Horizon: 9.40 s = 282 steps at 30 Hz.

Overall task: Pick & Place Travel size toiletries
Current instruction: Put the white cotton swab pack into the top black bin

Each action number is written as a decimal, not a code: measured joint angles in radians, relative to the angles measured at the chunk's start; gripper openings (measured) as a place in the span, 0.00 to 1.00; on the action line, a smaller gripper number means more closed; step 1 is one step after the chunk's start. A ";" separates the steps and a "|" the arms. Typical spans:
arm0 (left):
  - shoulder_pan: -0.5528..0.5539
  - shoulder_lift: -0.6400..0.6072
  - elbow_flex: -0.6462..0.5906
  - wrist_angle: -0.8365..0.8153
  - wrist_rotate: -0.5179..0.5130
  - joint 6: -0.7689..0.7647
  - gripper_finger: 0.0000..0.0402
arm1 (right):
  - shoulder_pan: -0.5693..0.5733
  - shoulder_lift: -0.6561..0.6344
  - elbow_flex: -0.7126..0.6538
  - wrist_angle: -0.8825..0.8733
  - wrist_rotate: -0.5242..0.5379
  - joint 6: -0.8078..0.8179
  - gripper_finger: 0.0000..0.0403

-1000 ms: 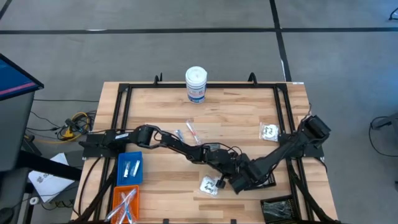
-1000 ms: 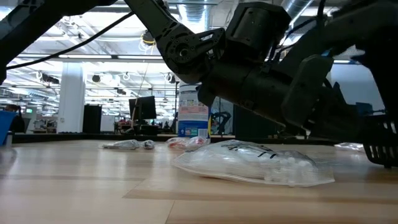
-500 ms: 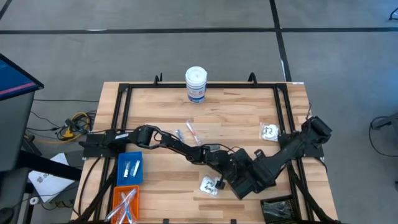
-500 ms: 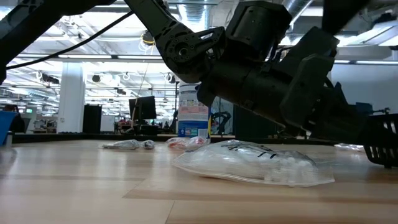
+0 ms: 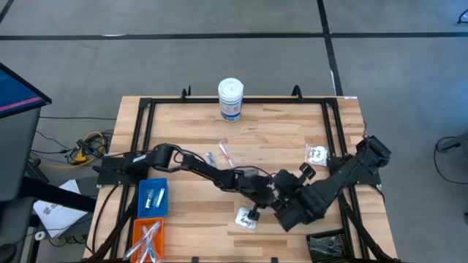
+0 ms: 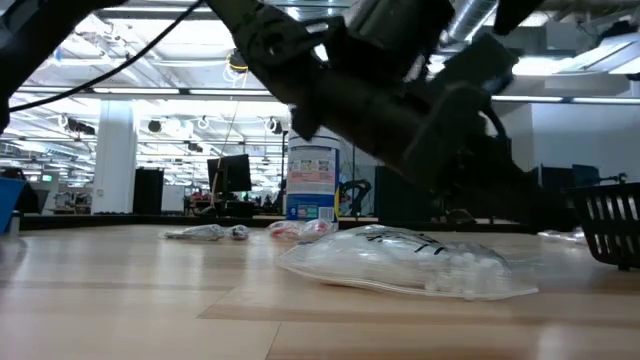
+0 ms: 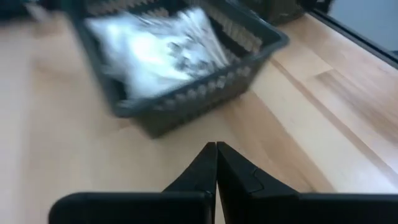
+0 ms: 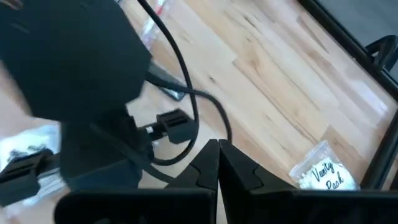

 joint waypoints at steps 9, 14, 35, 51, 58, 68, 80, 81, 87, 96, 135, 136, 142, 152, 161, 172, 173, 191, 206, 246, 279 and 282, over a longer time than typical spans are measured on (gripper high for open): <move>0.000 -0.163 -0.206 0.139 -0.132 0.005 0.00 | -0.068 0.000 0.000 0.000 0.002 -0.026 0.00; 0.000 -0.212 -0.311 0.245 -0.208 -0.021 0.00 | -0.093 -0.017 -0.010 0.003 0.057 -0.073 0.00; 0.005 -0.228 -0.366 0.309 -0.247 -0.083 0.00 | -0.205 -0.504 -0.758 0.013 -0.158 0.698 0.00; -0.001 -0.227 -0.366 0.314 -0.247 -0.083 0.00 | -0.698 -0.537 -0.821 0.177 -0.272 0.218 0.00; -0.013 -0.227 -0.366 0.315 -0.246 -0.079 0.00 | -0.895 -0.407 -0.822 0.200 -0.314 0.028 0.00; -0.013 -0.226 -0.365 0.314 -0.246 -0.074 0.00 | -0.953 -0.162 -0.855 0.295 -0.347 -0.136 0.00; -0.013 -0.226 -0.365 0.314 -0.246 -0.075 0.00 | -0.956 -0.112 -0.976 0.497 -0.437 -0.212 0.00; -0.013 -0.226 -0.365 0.314 -0.246 -0.075 0.00 | -0.946 -0.121 -0.970 0.494 -0.437 -0.211 0.00; -0.010 -0.226 -0.365 0.313 -0.247 -0.075 0.00 | -0.854 -0.186 -0.910 0.570 -0.484 -0.208 0.00; 0.010 -0.226 -0.365 0.295 -0.262 -0.188 0.00 | -0.700 -0.311 -0.844 0.712 -0.408 -0.218 0.00; 0.111 -0.225 -0.500 0.539 -0.112 -0.331 0.00 | -0.571 -0.372 -0.826 0.645 -0.264 -0.031 0.19; 0.111 -0.225 -0.500 0.539 -0.112 -0.331 0.00 | -0.562 -0.375 -0.826 0.690 -0.264 -0.059 0.23; 0.111 -0.225 -0.500 0.539 -0.112 -0.330 0.00 | -0.522 -0.381 -0.825 0.842 -0.266 -0.174 0.43; 0.111 -0.226 -0.500 0.534 -0.112 -0.330 0.00 | -0.480 -0.381 -0.825 0.877 -0.322 -0.170 0.62; 0.111 -0.226 -0.500 0.534 -0.112 -0.330 0.00 | -0.429 -0.380 -0.825 0.889 -0.377 -0.153 0.62; 0.111 -0.226 -0.500 0.532 -0.112 -0.329 0.00 | -0.452 -0.374 -0.825 0.695 -0.396 -0.018 0.42; 0.111 -0.226 -0.500 0.532 -0.112 -0.330 0.00 | -0.461 -0.374 -0.825 0.627 -0.391 0.020 0.36; 0.108 -0.226 -0.500 0.532 -0.111 -0.327 0.00 | -0.515 -0.358 -0.825 0.480 -0.296 0.051 0.03; 0.108 -0.226 -0.500 0.532 -0.111 -0.326 0.00 | -0.509 -0.358 -0.842 0.652 -0.268 -0.063 0.18; 0.159 -0.227 -0.500 0.435 -0.158 -0.490 0.00 | -0.654 -0.370 -1.127 1.012 -0.445 -0.049 0.00; 0.309 -0.228 -0.480 0.227 -0.053 -0.658 0.64 | -0.674 -0.214 -1.130 1.520 -0.524 -0.207 0.00; 0.308 -0.227 -0.480 0.228 -0.084 -0.658 0.61 | -0.674 -0.214 -1.130 1.520 -0.523 -0.209 0.00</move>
